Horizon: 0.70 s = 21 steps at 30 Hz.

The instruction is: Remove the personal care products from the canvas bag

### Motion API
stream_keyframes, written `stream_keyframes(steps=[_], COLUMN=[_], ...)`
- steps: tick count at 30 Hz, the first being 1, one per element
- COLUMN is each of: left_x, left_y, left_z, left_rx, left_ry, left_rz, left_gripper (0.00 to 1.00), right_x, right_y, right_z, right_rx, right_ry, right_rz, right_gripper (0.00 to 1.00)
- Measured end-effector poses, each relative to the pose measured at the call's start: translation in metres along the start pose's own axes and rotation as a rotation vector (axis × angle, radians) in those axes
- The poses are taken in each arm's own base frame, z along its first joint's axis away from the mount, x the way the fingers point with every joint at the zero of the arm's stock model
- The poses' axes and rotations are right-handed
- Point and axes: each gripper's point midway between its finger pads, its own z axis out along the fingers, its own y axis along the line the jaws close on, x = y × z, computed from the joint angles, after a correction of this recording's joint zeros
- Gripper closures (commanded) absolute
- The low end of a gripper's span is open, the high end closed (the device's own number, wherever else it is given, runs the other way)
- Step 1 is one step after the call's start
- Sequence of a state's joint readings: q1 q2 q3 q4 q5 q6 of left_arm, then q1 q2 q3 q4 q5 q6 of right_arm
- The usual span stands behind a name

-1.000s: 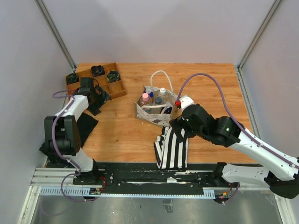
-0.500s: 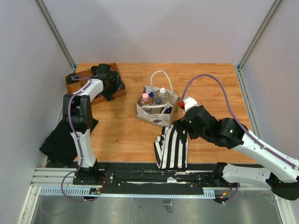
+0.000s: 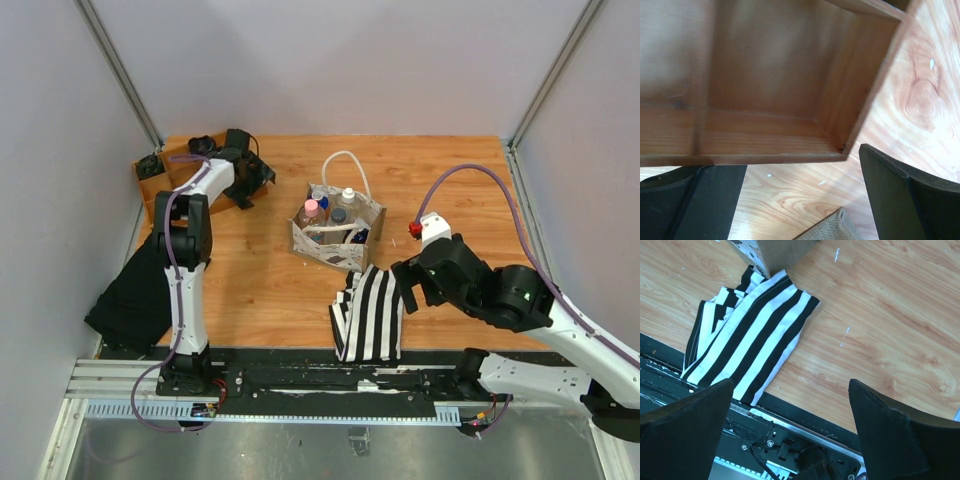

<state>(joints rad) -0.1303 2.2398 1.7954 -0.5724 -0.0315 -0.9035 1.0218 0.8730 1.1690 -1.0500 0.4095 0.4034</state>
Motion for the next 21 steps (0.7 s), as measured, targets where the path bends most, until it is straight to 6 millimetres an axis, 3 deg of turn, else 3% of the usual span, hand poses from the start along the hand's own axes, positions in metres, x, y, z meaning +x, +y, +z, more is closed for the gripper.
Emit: stream_keyframes(steps=[4, 12, 18, 21], left_x=[-0.016, -0.022, -0.025, -0.032], left_y=[0.018, 0.024, 0.022, 0.012], left_z=[0.000, -0.006, -0.008, -0.009], left_rx=[-0.046, -0.060, -0.055, -0.051], left_ry=[-0.013, 0.010, 0.016, 0.020], left_rz=[-0.061, -0.097, -0.104, -0.119], left_gripper=[0.00, 0.00, 0.00, 0.00], right_x=[0.005, 0.018, 0.033, 0.046], right_y=[-0.008, -0.013, 0.007, 0.019], right_z=[-0.004, 0.002, 0.022, 0.032], right_rx=[0.027, 0.056, 0.012, -0.021], right_ry=[0.000, 0.020, 0.103, 0.153], right_rz=[0.013, 0.020, 0.023, 0.041], right_gripper=[0.02, 0.01, 0.02, 0.01])
